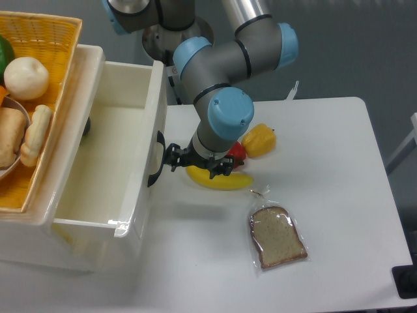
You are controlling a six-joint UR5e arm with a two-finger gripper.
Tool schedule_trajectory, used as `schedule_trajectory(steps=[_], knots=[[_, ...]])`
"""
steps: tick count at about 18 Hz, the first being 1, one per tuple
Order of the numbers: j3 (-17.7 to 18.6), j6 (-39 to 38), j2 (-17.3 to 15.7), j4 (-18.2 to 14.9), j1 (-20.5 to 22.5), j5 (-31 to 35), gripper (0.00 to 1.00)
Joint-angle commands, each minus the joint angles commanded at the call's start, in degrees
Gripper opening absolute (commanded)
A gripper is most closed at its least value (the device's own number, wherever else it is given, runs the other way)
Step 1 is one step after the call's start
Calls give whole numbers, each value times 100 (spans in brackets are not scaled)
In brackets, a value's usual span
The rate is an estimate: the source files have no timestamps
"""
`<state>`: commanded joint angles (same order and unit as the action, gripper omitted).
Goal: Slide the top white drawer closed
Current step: 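Push the drawer front with the gripper, sliding the drawer into the cabinet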
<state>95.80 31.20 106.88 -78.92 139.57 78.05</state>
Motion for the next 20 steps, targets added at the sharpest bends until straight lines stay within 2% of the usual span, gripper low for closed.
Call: schedule_trajectory(steps=[20], knots=[[0, -17, -185, 61, -562, -70, 100]])
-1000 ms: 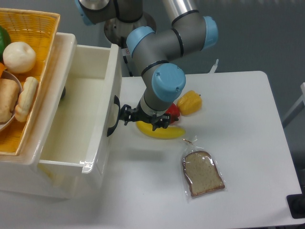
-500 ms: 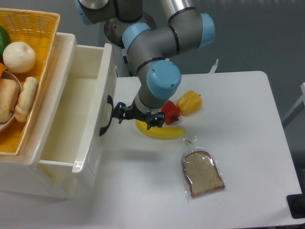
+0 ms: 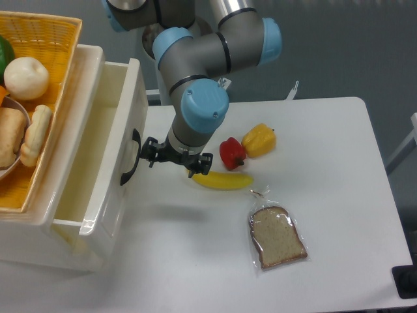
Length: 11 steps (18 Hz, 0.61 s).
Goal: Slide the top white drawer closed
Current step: 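Push the drawer front with the gripper, sliding the drawer into the cabinet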
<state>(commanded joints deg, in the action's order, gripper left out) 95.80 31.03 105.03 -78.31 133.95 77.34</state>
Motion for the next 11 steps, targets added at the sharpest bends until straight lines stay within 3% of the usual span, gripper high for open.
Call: schedule_trajectory(steps=[11], knots=[[18, -9, -9, 0, -211, 0, 100]])
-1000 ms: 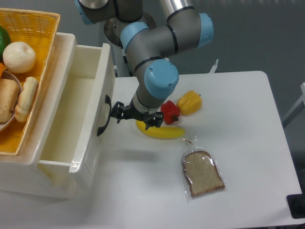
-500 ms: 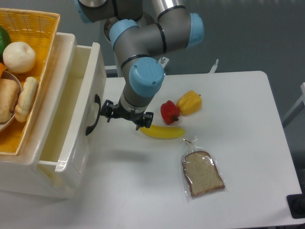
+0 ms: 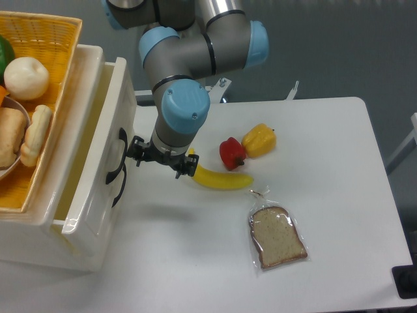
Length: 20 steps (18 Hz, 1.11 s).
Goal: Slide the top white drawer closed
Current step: 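Push the drawer front with the gripper, sliding the drawer into the cabinet, then hold the gripper against the closed drawer front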
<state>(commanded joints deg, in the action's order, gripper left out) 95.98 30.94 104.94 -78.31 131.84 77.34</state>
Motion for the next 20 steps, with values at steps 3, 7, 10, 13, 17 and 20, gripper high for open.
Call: schedule_trajectory(steps=[3, 7, 10, 13, 17, 20], knots=[[0, 0, -9, 0, -9, 0, 100], [0, 0, -18, -9, -18, 0, 100], [0, 0, -9, 0, -26, 0, 100], [0, -9, -9, -9, -26, -17, 100], [0, -9, -9, -9, -97, -17, 100], [0, -9, 9, -9, -123, -18, 100]])
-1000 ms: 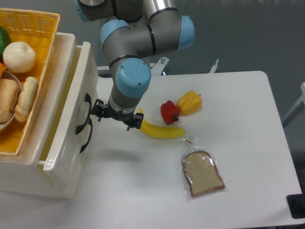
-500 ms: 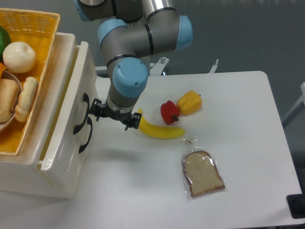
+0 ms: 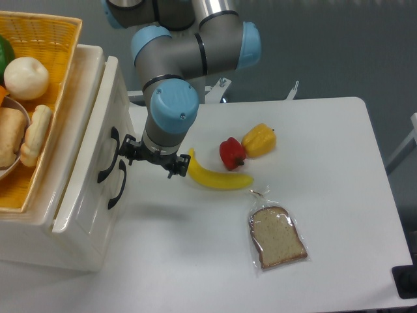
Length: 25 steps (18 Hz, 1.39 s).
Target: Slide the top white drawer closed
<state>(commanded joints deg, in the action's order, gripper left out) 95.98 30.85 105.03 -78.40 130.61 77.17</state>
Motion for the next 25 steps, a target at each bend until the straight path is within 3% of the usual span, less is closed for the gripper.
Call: schedule_trajectory(steps=[12, 16, 18, 25], knots=[[-44, 53, 9, 26, 52, 79, 100], [-333, 88, 53, 88, 193, 710, 100], [-518, 105, 132, 394, 211, 948, 100], [-615, 1511, 167, 659, 527, 1300, 100]])
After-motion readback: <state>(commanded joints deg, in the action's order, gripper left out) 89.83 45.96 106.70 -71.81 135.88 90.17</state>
